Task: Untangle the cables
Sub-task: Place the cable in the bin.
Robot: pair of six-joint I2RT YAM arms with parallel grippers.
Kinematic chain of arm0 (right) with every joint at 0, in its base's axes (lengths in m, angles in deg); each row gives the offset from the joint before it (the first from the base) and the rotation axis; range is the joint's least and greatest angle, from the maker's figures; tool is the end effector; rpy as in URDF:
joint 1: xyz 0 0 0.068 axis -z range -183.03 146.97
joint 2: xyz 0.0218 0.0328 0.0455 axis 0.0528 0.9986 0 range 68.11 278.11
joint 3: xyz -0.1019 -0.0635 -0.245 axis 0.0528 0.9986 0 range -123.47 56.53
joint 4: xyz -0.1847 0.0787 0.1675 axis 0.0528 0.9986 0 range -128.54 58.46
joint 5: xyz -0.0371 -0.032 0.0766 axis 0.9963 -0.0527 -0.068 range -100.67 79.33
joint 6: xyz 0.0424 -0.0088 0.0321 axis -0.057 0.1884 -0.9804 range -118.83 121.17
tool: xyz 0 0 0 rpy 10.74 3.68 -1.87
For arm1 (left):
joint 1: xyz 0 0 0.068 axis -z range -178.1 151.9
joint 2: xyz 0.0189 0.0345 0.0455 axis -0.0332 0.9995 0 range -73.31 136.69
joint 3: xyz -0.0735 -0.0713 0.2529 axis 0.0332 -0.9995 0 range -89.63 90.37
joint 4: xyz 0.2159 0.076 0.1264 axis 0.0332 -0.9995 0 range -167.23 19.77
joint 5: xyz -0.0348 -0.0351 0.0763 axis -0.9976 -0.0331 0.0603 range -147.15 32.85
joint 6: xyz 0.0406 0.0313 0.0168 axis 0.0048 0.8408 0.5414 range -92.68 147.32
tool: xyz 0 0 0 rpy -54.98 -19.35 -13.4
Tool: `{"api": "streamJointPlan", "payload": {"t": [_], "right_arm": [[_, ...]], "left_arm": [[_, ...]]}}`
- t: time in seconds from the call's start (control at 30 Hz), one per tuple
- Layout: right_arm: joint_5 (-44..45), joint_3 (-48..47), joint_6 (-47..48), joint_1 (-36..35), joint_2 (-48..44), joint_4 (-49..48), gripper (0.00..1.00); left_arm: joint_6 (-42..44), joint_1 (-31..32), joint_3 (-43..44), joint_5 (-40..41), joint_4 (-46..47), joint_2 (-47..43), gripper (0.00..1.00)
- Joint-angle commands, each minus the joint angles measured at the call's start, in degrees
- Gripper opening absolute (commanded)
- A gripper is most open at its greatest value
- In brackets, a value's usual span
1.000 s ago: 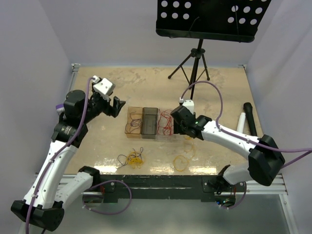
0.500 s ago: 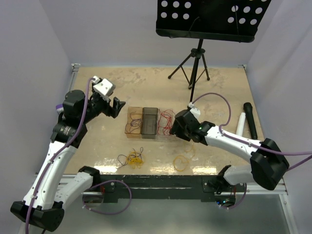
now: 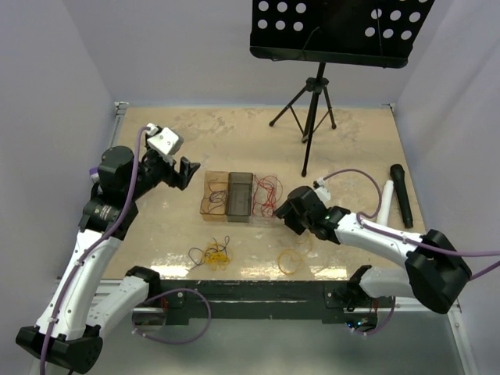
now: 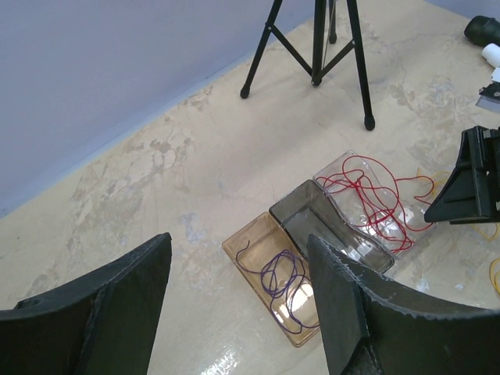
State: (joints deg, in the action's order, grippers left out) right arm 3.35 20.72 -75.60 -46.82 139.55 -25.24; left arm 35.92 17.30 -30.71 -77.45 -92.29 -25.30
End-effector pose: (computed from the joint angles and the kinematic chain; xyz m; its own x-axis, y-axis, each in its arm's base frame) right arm 0.1801 0.1608 0.1880 -0.6663 0.6696 -0.3281 0.4024 0.6933 0.5978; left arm 0.1683 -0.0592 0.3942 -0.0982 0.1724 -0.9801 0.5986 0.7970 0.0803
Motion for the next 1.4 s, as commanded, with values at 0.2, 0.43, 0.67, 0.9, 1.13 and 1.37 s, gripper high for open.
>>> {"api": "streamJointPlan", "payload": {"t": [0.2,0.43,0.67,0.9,1.13,1.37], "right_arm": [[5.7,0.4,-9.1,2.4,4.6,-5.4,0.49],[6.5,0.9,-9.5,3.4,3.1,-4.3,0.51],[7.6,-1.2,-7.5,3.6,0.0,0.7,0.69],[8.0,-1.5,-6.6,7.6,0.4,0.1,0.66],[6.9,-6.5,-3.9,8.7,10.5,0.1,0.65],[8.0,-7.6,-3.7,10.2,13.3,-0.9,0.52]], "left_arm": [[1.1,-0.4,1.2,0.9,-0.3,-1.3,0.75],[1.3,-0.4,0.7,1.0,-0.3,-1.4,0.75],[0.6,-0.4,0.7,0.1,-0.3,-1.3,0.75],[0.5,-0.4,0.7,0.0,-0.3,-1.6,0.75],[1.0,-0.4,1.1,0.2,-0.5,-1.8,0.75],[1.1,-0.4,0.8,0.5,-0.3,-1.7,0.75]]}}
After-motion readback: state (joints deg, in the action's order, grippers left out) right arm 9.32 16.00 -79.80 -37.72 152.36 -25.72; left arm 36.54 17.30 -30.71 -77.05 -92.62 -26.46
